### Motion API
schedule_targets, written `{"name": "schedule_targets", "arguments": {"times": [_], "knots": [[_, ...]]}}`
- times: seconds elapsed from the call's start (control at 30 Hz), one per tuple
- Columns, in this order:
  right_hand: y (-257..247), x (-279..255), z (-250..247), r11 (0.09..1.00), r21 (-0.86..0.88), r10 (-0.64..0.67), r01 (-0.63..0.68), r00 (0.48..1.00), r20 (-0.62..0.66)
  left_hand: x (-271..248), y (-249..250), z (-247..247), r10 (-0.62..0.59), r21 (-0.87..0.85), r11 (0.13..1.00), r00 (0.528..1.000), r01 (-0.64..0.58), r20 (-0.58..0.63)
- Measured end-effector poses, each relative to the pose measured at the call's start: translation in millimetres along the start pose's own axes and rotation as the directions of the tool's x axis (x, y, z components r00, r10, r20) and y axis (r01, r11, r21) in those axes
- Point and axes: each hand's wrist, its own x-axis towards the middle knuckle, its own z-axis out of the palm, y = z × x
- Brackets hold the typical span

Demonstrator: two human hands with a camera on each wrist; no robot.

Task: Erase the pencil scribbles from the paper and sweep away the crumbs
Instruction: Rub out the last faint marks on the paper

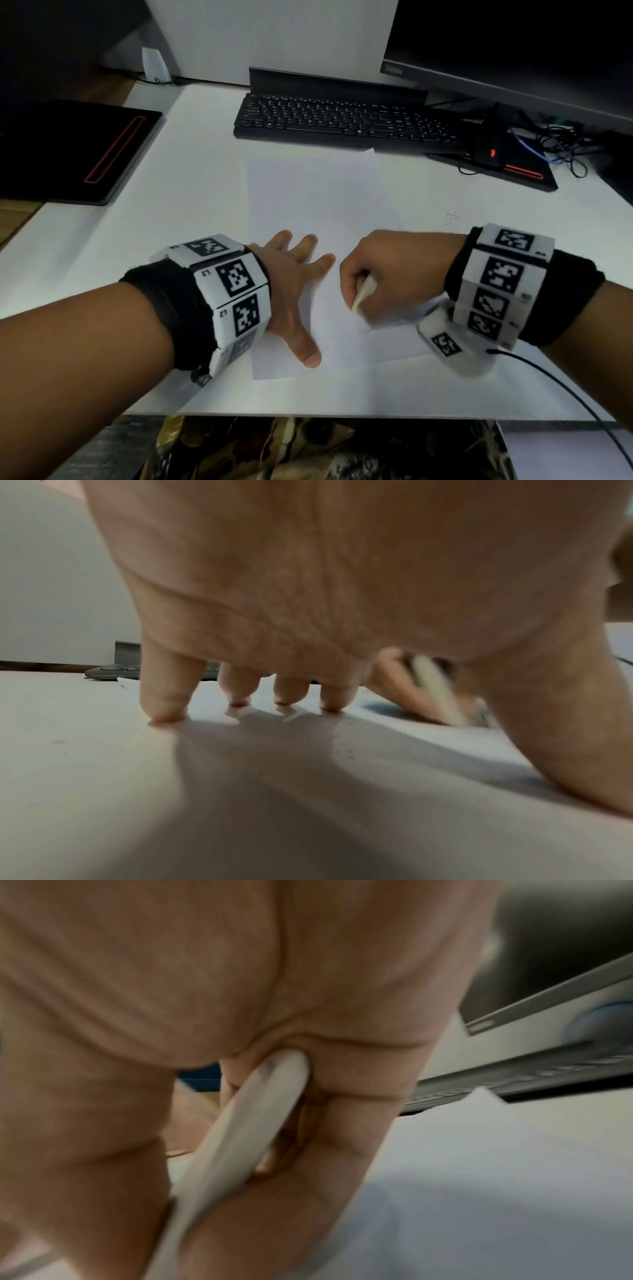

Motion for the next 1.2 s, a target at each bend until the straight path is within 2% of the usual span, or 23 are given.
{"name": "schedule_targets", "arguments": {"times": [0.1, 0.2, 0.27, 0.4, 0.53, 0.73, 0.87, 1.0, 1.1, 1.2], "knots": [[-11, 0, 11, 0.995, -0.033, -0.085, 0.09, 0.989, 0.12, 2, -1, 1, 0.006, 0.013, 1.0, 1.0, -0.006, 0.0], [3, 2, -5, 1.0, -0.021, 0.024, -0.023, 0.999, 0.021, 1, 0, 0, 0.002, -0.001, 1.0, 1.0, -0.002, -0.002], [7, 1, -7, 0.999, 0.001, 0.05, -0.05, 0.998, -0.028, 0, 0, 0, 0.003, -0.005, 1.0, 1.0, -0.003, -0.003], [-4, -2, 10, 0.998, 0.005, -0.059, 0.059, 0.993, 0.1, 0, -1, -2, 0.005, 0.013, 1.0, 1.0, -0.005, 0.011], [11, 0, -3, 0.998, 0.05, 0.049, -0.048, 0.999, -0.012, -2, 1, -3, -0.01, 0.008, 1.0, 1.0, 0.01, 0.013], [16, 3, -1, 0.996, 0.068, 0.063, -0.064, 0.998, 0.016, 7, 8, -9, 0.003, 0.092, 0.996, 0.999, 0.002, -0.052], [17, 4, -3, 0.995, 0.07, 0.067, -0.067, 0.998, -0.002, 17, 23, -17, 0.047, -0.04, 0.998, 0.995, -0.05, -0.086], [7, -8, 9, 0.999, 0.045, 0.009, -0.007, 0.999, -0.042, 21, 28, -18, 0.036, -0.029, 0.999, 0.996, -0.038, -0.076], [2, -13, 15, 0.998, -0.006, -0.065, 0.065, 0.998, 0.006, 21, 28, -18, 0.028, 0.019, 0.999, 0.998, -0.027, -0.063], [17, -9, -1, 0.998, 0.023, 0.053, -0.052, 0.997, -0.061, 21, 28, -17, 0.031, -0.001, 1.0, 0.997, -0.031, -0.076]]}}
